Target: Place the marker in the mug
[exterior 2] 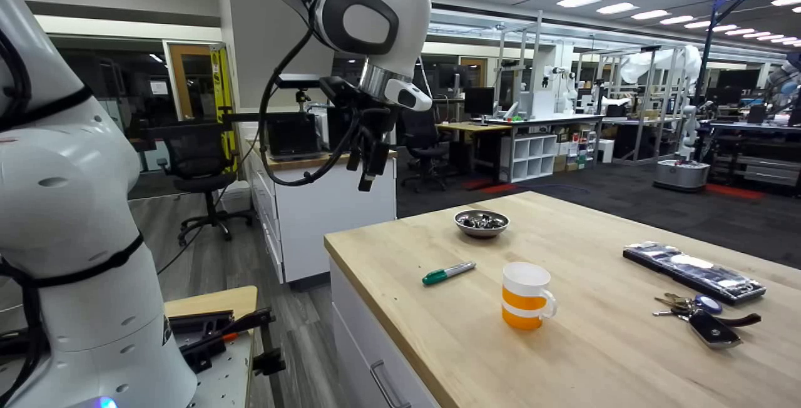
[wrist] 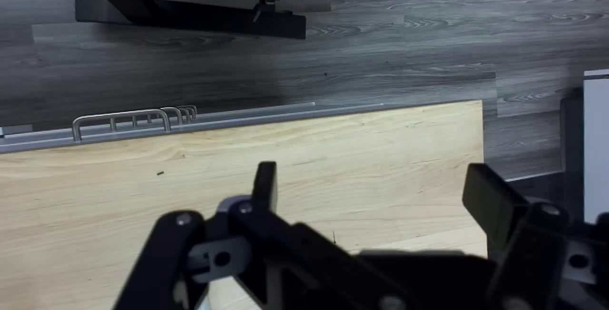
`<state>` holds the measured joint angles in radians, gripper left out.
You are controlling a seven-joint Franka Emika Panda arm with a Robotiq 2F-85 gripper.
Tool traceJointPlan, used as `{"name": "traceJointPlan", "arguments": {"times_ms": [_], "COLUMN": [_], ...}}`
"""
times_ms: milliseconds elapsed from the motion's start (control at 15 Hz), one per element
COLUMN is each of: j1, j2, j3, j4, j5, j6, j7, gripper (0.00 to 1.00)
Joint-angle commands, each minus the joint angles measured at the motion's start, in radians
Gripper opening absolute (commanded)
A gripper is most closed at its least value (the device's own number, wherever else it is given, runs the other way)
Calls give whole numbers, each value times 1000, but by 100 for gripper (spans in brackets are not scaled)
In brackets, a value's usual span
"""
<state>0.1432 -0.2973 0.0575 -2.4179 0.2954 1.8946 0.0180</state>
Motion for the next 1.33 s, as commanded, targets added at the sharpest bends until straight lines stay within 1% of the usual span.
{"name": "traceJointPlan", "arguments": {"times_ms": [0, 333, 467, 800, 1067, 1267], "j1": [-21, -38, -42, -59, -79, -90], "j2": [4, 22, 30, 71, 125, 172], "j3": [18, 19, 15, 0, -9, -17], "j4": [-5, -10, -16, -46, -58, -60], "j5": [-32, -153, -193, -295, -349, -361], "j6": [22, 95, 143, 325, 431, 505], "j7": [11, -4, -18, -67, -89, -104], "gripper": [100, 100, 100, 100, 100, 100]}}
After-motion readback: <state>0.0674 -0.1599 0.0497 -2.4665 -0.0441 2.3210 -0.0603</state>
